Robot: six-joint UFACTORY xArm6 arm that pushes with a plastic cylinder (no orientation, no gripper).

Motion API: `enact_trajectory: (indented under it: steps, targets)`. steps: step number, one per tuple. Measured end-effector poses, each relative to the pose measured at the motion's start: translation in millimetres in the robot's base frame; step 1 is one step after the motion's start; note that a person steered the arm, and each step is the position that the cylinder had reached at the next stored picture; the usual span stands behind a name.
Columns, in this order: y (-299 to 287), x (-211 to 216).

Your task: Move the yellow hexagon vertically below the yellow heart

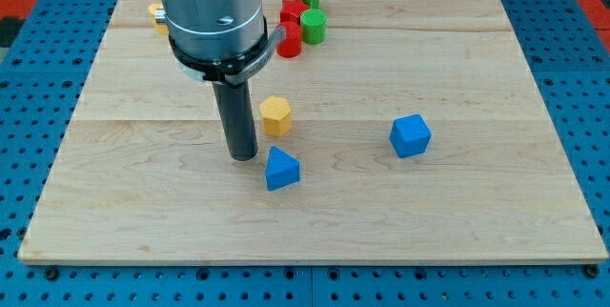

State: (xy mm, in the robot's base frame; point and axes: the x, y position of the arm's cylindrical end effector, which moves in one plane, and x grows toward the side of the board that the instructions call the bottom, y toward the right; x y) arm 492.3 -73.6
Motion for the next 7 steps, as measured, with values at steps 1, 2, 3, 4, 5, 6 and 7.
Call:
enact_trajectory:
  steps: [1,2,3,4,5,6,7]
  targets:
    - [40,-1]
    - [90,-4]
    - [97,-10]
    - [68,-35]
    - [15,-86]
    - [-32,-75]
    - [-23,-51]
